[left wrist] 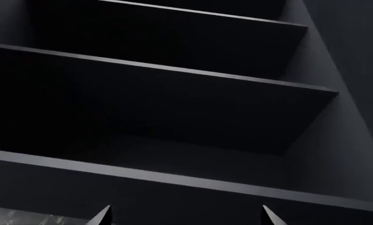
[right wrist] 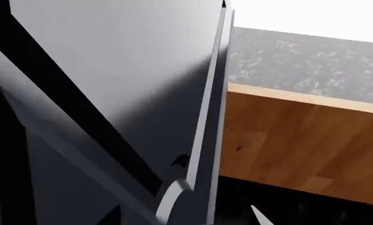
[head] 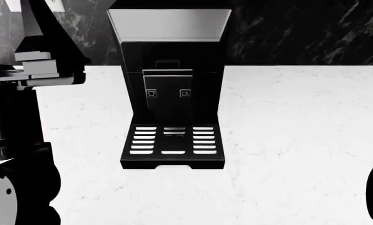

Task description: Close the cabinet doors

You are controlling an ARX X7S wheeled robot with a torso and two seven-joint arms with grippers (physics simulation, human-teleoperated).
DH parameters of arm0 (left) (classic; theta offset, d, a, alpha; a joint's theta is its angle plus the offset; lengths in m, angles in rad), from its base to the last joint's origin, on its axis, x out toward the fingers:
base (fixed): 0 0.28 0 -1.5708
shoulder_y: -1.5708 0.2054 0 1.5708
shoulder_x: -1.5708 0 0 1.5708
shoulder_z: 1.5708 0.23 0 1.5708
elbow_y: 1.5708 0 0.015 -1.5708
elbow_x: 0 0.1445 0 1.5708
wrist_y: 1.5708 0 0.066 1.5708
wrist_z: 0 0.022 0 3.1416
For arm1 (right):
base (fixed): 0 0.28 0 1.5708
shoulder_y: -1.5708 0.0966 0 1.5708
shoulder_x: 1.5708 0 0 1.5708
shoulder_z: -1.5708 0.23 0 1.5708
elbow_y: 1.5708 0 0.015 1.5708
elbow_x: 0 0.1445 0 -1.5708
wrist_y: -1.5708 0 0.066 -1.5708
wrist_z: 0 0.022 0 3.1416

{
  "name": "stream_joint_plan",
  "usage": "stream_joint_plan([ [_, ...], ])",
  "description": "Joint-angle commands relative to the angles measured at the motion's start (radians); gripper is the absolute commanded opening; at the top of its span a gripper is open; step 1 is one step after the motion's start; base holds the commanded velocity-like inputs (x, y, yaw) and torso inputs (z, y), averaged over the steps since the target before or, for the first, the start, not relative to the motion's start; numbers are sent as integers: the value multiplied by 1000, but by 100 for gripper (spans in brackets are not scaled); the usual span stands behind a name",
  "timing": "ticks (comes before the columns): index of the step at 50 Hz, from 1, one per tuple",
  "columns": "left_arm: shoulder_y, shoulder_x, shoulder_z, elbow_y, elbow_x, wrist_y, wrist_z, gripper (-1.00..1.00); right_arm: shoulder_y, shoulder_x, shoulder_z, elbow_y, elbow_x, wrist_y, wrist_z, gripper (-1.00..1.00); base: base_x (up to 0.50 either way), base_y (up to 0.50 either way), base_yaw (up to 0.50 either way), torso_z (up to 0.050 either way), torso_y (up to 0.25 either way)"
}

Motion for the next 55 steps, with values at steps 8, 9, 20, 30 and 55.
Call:
stream_joint_plan([
  [8,6,-12,2,19,-10,-3,-12,100,169,-30,-125,273,-230,-106,-109,100,0,0,0,3,1],
  [9,8,-14,0,24,-11,-5,-14,100,183,-34,-143,321,-239,-127,-125,100,0,0,0,0,0],
  [20,27,-66,-74,73,-37,-29,-36,100,229,-90,-217,529,-286,-272,-166,100,0,0,0,2,0],
  [30,71,-136,-193,138,-70,-59,-63,100,244,-188,-240,647,-269,-375,-178,100,1,0,1,1,0],
  [55,269,-292,-608,305,-196,-155,-111,100,325,-422,-300,1091,-195,-731,-228,100,2,2,4,2,0],
])
